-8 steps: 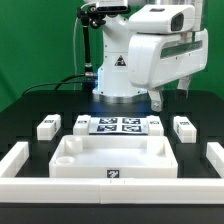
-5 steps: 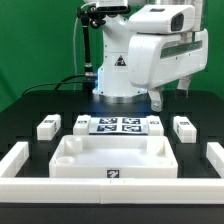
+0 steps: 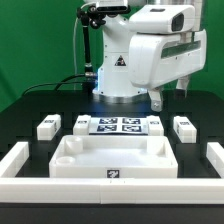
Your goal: Assemble desk
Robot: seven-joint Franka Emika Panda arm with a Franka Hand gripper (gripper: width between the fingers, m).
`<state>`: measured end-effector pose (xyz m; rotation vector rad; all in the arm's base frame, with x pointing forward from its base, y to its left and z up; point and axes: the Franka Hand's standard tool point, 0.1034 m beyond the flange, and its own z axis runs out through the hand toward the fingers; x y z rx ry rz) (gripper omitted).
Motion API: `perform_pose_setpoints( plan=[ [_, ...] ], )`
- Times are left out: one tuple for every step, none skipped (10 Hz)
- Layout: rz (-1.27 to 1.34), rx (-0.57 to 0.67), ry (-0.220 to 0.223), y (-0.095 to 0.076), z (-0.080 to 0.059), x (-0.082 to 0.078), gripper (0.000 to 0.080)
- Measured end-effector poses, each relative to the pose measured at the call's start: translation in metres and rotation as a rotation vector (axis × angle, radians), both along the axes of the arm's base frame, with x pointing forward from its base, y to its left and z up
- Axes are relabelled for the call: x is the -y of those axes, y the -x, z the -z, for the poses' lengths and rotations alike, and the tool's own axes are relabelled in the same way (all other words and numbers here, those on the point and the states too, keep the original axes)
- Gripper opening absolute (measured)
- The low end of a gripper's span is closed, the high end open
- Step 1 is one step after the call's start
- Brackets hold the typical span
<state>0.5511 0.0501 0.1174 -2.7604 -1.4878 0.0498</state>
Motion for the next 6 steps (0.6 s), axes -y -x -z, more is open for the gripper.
perform_pose_setpoints(
  plan=[
    [-0.096, -0.012, 0.001, 0.014, -0.002, 0.006, 0.0649],
    [-0.244, -0.023, -0.002, 0.027, -0.003, 0.012, 0.0649],
    [-0.359, -0.019, -0.006, 0.034, -0.002, 0.018, 0.0649],
    [-0.439, -0.017, -0.009, 0.036, -0.001, 0.023, 0.0649],
    [-0.504, -0.019, -0.011, 0.035, -0.001, 0.023, 0.0649],
    [-0.561, -0.021, -0.013, 0.035, 0.0, 0.024, 0.0649]
  ],
)
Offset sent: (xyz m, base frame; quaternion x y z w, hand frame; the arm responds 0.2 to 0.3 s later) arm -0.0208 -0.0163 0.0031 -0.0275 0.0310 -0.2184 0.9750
